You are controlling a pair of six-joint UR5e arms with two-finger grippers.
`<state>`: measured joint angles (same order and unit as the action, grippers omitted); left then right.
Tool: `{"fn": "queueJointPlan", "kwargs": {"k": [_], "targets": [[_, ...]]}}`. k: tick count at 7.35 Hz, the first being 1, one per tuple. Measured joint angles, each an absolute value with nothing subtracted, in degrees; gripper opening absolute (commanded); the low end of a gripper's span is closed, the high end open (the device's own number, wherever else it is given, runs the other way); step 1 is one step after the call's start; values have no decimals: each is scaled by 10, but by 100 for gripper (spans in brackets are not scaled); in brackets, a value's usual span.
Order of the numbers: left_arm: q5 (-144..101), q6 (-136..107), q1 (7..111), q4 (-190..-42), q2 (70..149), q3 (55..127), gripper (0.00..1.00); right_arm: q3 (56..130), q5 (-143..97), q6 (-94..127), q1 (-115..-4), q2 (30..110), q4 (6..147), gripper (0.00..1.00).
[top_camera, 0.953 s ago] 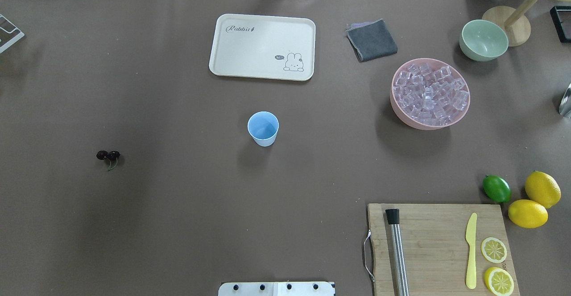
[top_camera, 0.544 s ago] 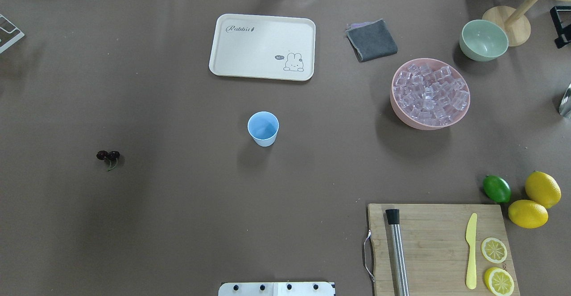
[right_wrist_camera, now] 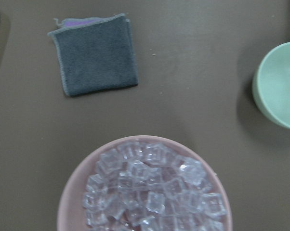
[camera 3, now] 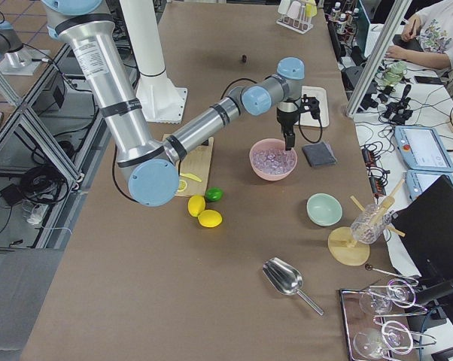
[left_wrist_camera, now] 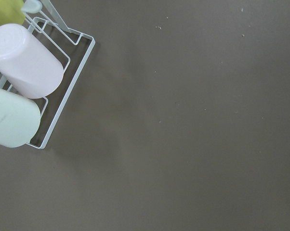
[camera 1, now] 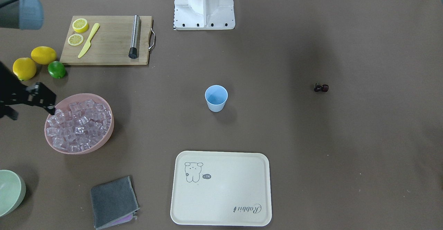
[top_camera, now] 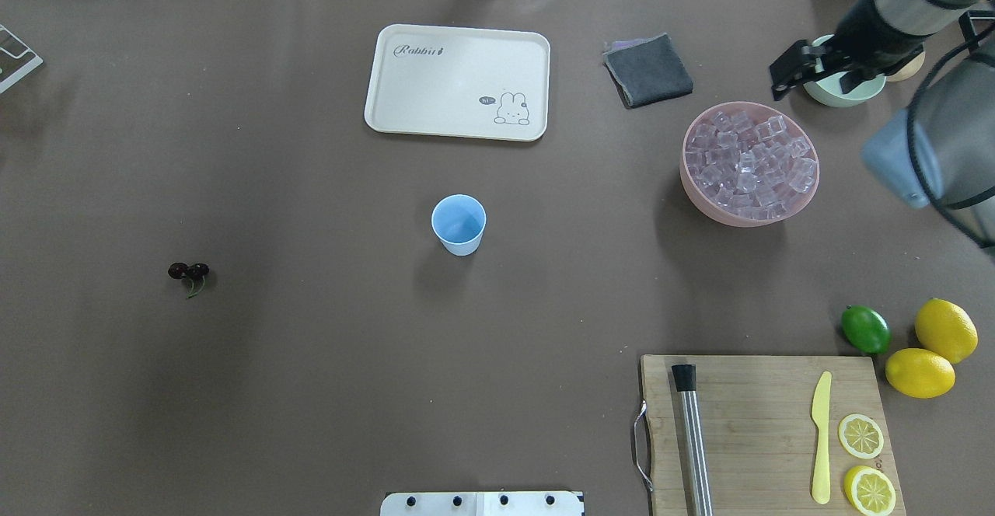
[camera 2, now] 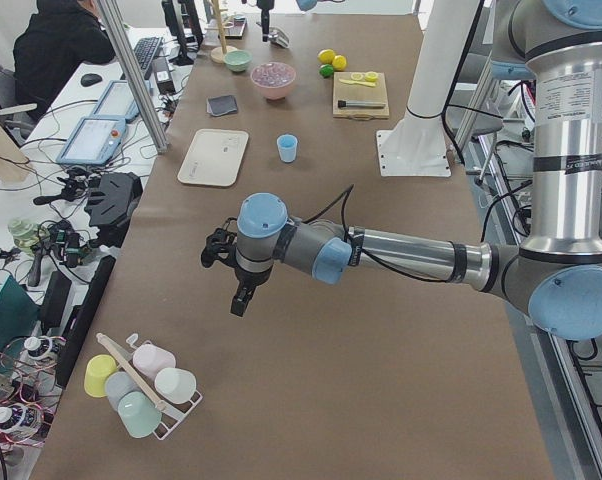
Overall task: Put ice and cherries in cup
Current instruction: 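Move the right gripper over the pink bowl of ice cubes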
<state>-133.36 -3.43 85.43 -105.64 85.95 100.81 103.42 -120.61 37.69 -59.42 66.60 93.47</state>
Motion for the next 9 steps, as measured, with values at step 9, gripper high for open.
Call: {"fn": "queueJointPlan", "kwargs": {"k": [9], "targets": [[-1330, -32, 854, -1056, 857, 999, 98, 942, -1107, 466, -504, 684, 795, 88]]}}
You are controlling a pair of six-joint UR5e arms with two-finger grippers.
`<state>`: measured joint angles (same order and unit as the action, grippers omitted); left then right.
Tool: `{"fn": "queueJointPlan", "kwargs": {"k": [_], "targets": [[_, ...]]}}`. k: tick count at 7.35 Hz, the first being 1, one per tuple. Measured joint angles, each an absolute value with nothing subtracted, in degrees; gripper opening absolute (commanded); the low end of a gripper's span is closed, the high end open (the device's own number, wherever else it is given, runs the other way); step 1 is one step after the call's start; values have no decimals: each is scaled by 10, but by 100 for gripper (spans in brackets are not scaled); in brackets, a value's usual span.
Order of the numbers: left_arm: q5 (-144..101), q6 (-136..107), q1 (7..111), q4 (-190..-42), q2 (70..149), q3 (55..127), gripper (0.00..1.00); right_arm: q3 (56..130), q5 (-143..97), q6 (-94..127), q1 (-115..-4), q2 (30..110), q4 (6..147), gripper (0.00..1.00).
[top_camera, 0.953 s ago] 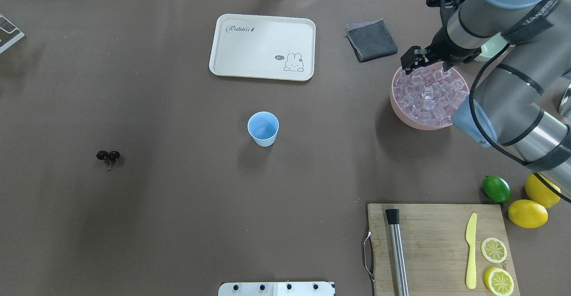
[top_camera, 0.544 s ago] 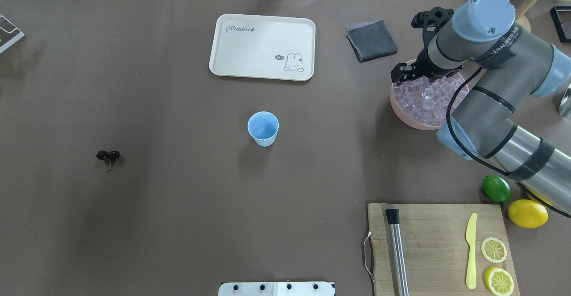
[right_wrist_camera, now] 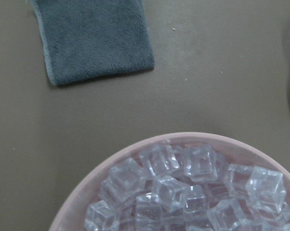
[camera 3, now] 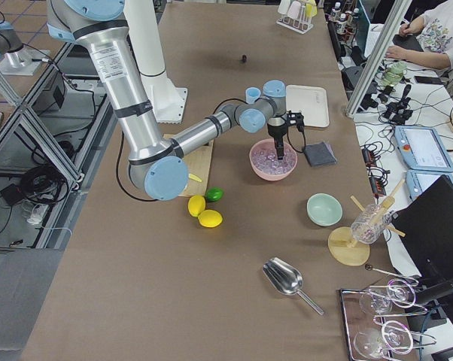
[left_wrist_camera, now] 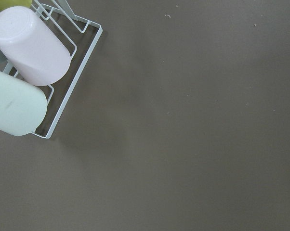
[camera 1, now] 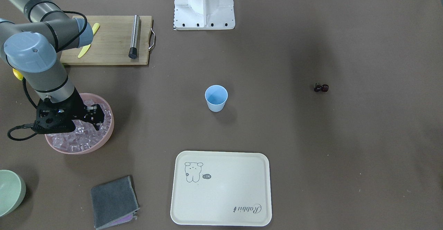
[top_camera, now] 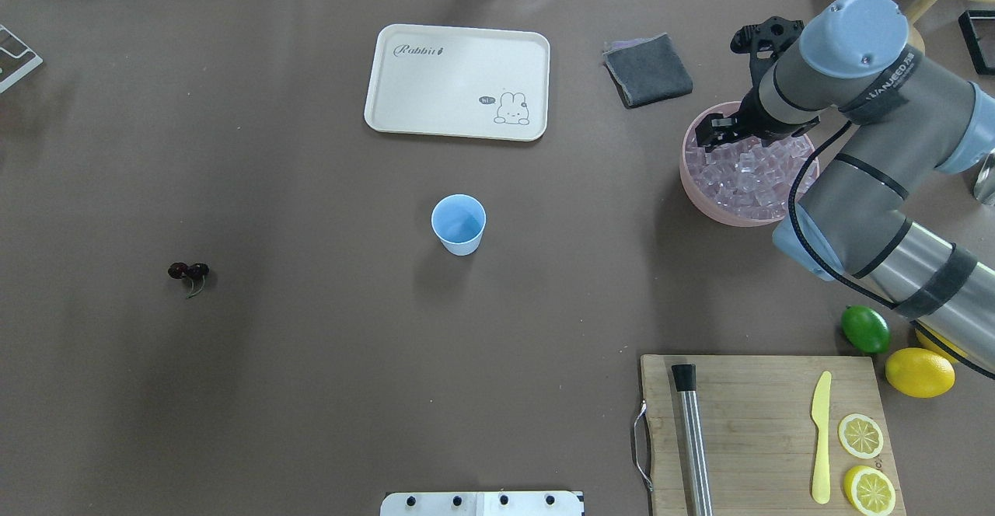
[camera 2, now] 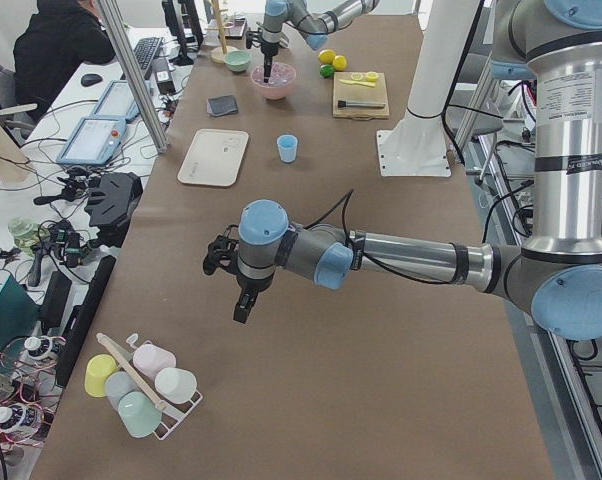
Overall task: Put ice and cherries in cup
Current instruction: 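Move the right gripper over the pink bowl of ice cubes, then lower the right gripper into the ice and grasp one cube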
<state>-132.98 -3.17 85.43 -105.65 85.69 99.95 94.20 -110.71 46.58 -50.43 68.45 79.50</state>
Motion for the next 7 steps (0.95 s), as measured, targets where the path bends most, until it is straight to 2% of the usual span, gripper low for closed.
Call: {"fn": "queueJointPlan", "kwargs": {"k": [4, 7], "targets": [[-1330, -32, 854, -1057, 857, 999, 98, 941, -1101, 449, -499, 701, 792, 88], [-1330, -32, 854, -1058, 857, 993, 98, 942, -1088, 449, -491, 700, 792, 80]]}}
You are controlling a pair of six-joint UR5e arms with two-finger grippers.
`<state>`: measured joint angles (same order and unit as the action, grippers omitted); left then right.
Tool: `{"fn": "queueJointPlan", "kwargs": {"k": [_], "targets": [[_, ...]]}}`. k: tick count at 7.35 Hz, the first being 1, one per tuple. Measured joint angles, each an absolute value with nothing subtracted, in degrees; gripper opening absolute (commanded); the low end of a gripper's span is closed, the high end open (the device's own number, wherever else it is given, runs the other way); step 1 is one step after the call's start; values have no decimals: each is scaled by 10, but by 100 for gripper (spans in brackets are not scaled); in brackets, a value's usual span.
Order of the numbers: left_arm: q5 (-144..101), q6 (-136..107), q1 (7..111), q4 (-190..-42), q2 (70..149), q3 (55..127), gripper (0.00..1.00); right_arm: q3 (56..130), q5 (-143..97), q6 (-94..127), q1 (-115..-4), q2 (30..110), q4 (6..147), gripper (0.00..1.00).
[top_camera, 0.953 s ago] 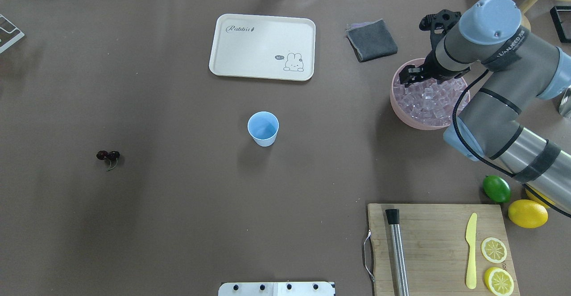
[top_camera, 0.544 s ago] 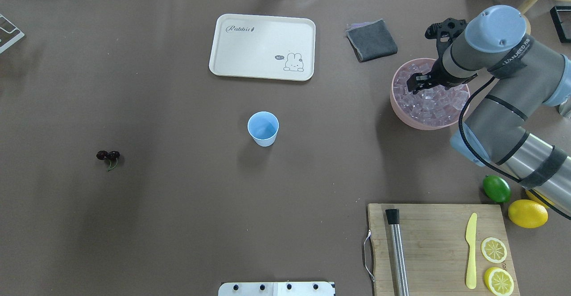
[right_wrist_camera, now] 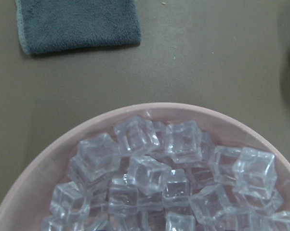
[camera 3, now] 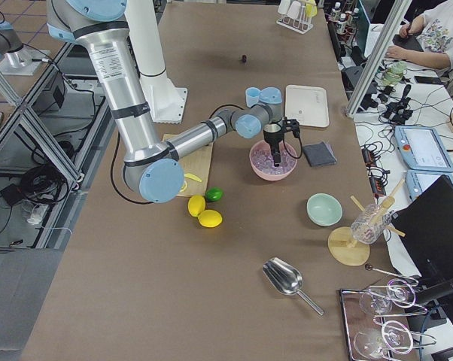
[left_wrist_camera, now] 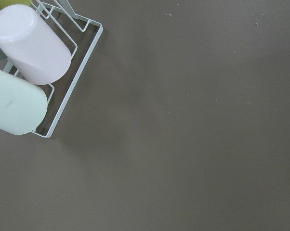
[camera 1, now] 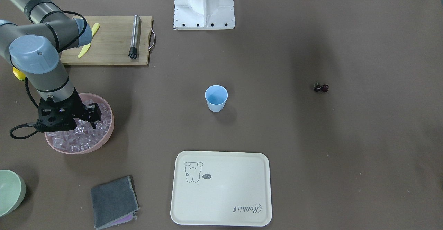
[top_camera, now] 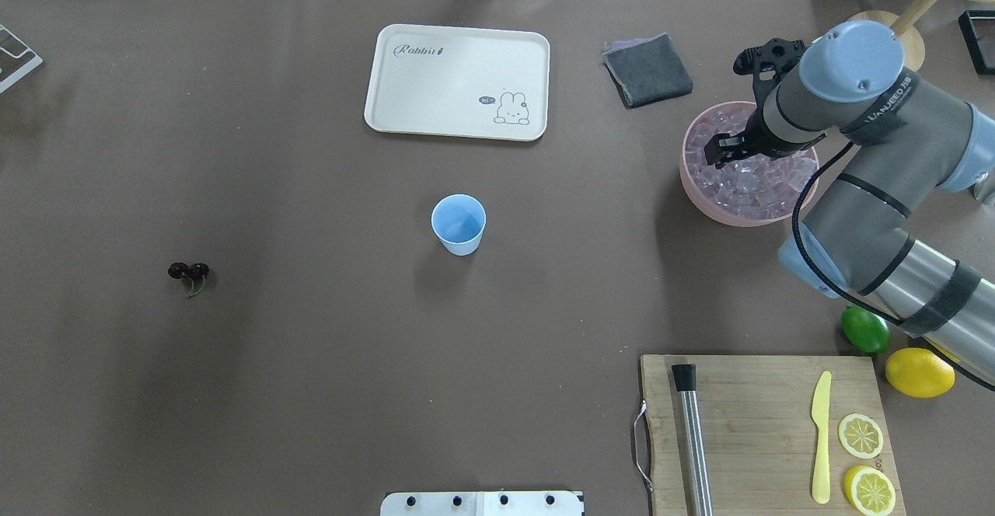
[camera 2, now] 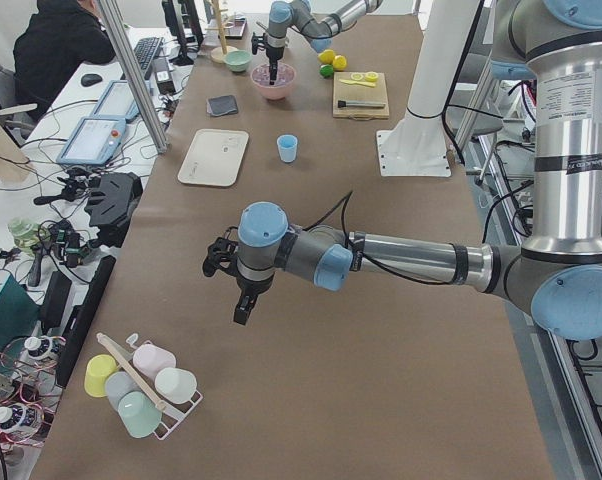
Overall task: Put ice and cherries in cup
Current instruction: 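Lower the right gripper into the ice and grasp one cube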
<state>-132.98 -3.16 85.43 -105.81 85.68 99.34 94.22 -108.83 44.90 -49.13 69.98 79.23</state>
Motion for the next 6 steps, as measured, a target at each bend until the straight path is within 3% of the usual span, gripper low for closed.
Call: {"fn": "queueJointPlan", "kwargs": {"k": [4, 6], "targets": [[-1330, -32, 854, -1058, 858, 992, 98, 940, -1087, 448, -489, 699, 792, 65], [-1330, -32, 854, -1058, 859, 993, 98, 941, -1087, 449, -489, 699, 792, 66]]}}
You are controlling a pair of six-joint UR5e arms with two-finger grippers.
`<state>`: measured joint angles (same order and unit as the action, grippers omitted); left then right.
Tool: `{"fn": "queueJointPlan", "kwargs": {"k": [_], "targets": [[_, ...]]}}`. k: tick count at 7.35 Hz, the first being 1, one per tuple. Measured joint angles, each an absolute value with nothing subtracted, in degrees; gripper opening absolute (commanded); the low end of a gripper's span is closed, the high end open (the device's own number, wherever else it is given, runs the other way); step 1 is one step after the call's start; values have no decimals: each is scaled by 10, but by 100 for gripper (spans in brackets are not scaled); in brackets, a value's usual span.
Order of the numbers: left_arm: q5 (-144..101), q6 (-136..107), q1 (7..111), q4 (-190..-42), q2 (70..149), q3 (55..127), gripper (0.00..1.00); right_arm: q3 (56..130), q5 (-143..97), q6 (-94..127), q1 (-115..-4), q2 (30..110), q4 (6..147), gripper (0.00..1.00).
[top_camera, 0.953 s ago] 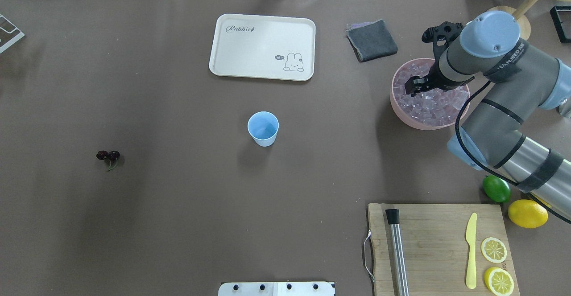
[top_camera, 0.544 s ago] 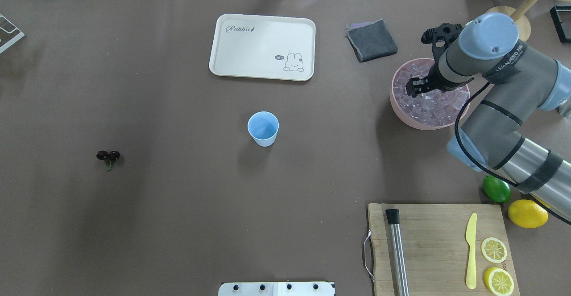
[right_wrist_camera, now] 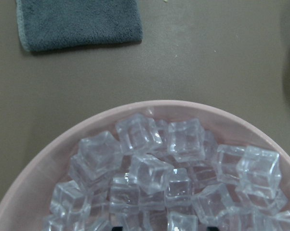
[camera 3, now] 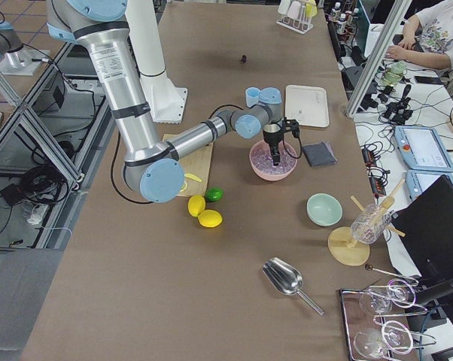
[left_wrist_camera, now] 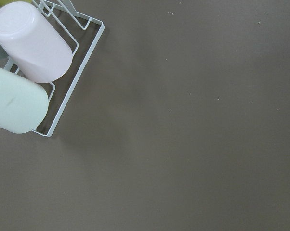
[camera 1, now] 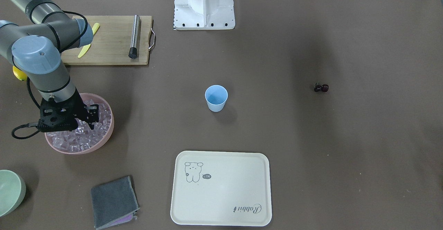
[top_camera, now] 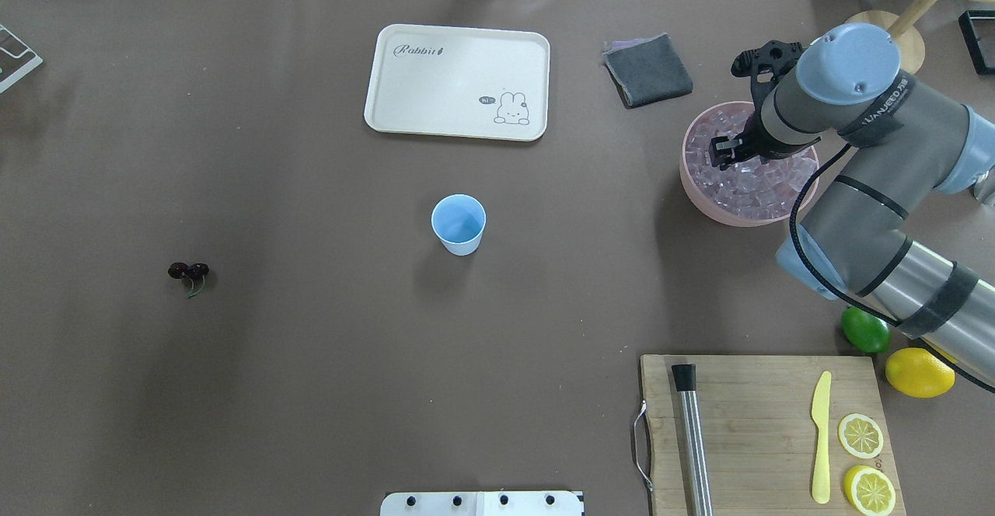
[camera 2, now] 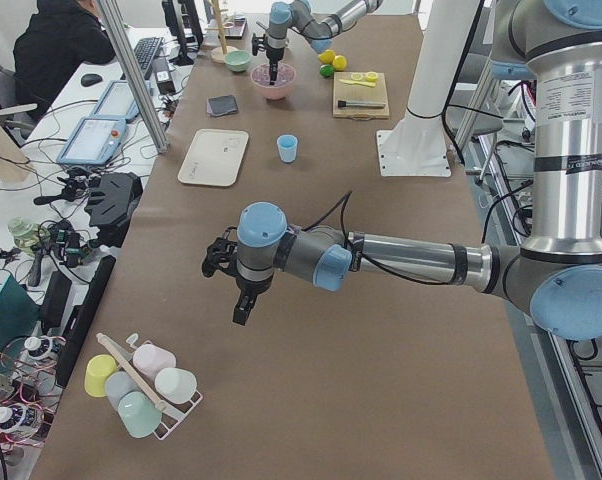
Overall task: Put ice and cherries in cup
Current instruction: 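Lower the right gripper into the ice and grasp one cube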
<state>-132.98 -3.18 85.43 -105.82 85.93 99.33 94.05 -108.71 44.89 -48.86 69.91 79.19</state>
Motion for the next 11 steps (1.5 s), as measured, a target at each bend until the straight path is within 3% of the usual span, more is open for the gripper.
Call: {"fn": "queueJointPlan", "kwargs": {"k": [4, 11], "targets": [[-1330, -32, 854, -1058, 858, 993, 98, 938, -1088, 447, -488, 703, 793, 65], [-1330, -32, 855, -1058, 857, 992, 98, 945, -1087, 450, -486, 707, 792, 0]]}}
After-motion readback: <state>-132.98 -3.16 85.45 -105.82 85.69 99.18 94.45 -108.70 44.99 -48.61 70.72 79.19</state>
